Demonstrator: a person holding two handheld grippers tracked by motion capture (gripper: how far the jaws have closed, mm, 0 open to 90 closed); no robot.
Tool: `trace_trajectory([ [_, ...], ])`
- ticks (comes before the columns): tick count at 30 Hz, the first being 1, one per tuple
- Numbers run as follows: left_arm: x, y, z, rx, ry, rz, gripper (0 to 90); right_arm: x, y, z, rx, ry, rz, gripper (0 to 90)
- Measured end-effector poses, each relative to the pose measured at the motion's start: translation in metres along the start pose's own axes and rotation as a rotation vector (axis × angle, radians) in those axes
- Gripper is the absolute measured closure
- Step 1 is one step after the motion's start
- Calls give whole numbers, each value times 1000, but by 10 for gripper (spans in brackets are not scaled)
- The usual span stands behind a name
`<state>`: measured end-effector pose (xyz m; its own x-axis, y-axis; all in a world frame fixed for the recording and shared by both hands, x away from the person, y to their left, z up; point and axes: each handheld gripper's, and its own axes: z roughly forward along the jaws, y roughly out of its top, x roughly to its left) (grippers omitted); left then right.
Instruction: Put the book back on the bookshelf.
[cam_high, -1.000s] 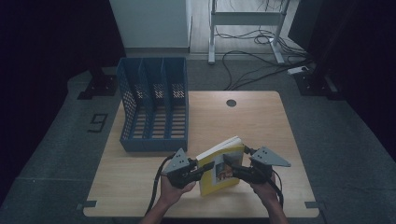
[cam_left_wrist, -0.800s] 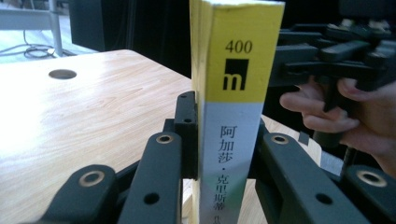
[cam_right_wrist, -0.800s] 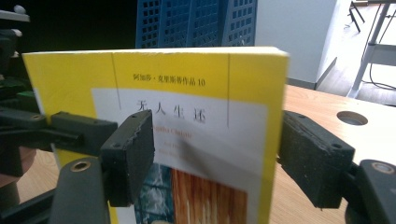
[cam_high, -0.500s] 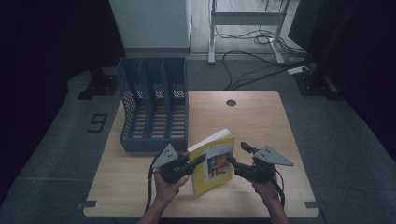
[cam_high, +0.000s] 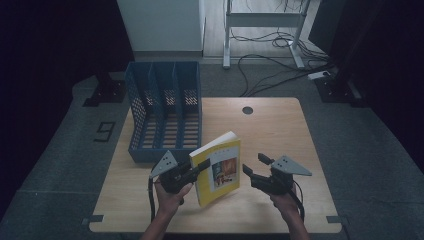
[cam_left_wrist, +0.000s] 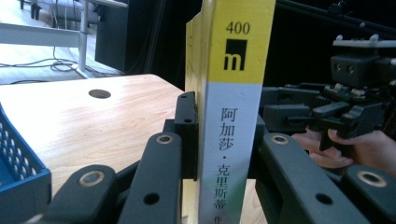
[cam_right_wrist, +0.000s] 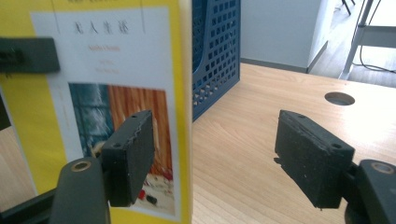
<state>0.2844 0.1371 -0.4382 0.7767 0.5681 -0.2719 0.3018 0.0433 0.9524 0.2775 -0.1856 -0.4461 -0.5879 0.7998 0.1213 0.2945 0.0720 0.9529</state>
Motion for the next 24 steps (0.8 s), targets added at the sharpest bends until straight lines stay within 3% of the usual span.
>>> trace_trajectory([
  [15,7,9,-16,-50,4,-22,757,-14,-16,14,88,-14,26,270],
  [20,8,11,-19,-57,-9,-34,757,-24,-26,21,113,19,94,271],
  [24,8,13,-22,-65,-6,-31,758,-31,-38,30,168,-2,100,270],
])
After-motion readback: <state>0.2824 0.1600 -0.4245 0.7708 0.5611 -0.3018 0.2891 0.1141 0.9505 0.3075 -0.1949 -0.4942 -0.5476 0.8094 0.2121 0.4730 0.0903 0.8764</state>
